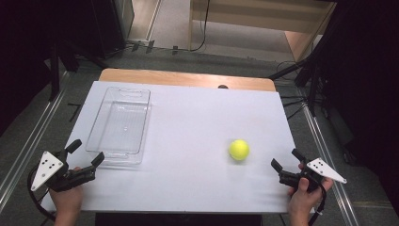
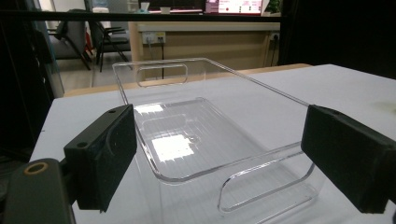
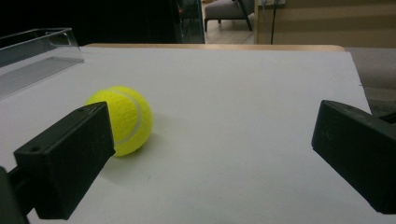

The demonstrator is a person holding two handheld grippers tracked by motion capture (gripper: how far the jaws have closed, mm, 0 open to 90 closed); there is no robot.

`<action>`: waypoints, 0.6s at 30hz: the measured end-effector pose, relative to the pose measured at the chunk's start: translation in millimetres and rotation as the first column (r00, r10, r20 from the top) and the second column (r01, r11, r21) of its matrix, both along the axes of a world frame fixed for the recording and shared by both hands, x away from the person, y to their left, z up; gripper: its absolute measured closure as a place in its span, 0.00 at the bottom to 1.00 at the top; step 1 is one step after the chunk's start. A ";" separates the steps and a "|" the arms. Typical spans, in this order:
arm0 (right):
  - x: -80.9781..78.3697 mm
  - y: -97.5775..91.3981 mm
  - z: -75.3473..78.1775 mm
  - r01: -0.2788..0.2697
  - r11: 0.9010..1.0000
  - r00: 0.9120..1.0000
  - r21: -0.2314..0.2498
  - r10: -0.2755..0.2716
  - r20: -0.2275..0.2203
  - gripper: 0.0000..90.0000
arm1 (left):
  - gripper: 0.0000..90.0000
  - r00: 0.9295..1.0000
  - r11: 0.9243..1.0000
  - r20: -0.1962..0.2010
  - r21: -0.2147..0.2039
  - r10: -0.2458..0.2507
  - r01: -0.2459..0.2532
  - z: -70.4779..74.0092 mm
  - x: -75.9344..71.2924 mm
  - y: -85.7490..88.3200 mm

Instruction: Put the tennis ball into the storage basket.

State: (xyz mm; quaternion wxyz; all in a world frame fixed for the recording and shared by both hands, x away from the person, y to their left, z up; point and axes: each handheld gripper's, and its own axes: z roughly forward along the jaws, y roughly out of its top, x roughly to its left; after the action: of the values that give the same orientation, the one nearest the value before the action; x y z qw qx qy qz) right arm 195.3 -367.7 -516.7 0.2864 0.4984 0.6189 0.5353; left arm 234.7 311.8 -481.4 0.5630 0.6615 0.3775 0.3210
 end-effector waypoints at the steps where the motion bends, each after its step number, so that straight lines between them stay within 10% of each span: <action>1: 0.0 0.1 0.4 0.000 1.000 1.000 -0.001 0.000 -0.003 0.00 | 0.12 1.000 1.000 0.000 0.000 0.000 0.000 0.1 -0.2 0.0; 18: 4.8 0.2 15.9 -0.035 0.994 0.998 -0.103 0.030 -0.048 0.00 | 0.12 1.000 1.000 0.003 0.007 0.002 -0.002 0.1 0.3 -0.5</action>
State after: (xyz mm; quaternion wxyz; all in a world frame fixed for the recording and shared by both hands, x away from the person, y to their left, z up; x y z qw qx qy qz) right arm 200.1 -367.5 -500.8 0.2887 0.4850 0.6604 0.4952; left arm 235.0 311.3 -481.3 0.5609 0.6625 0.3763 0.3237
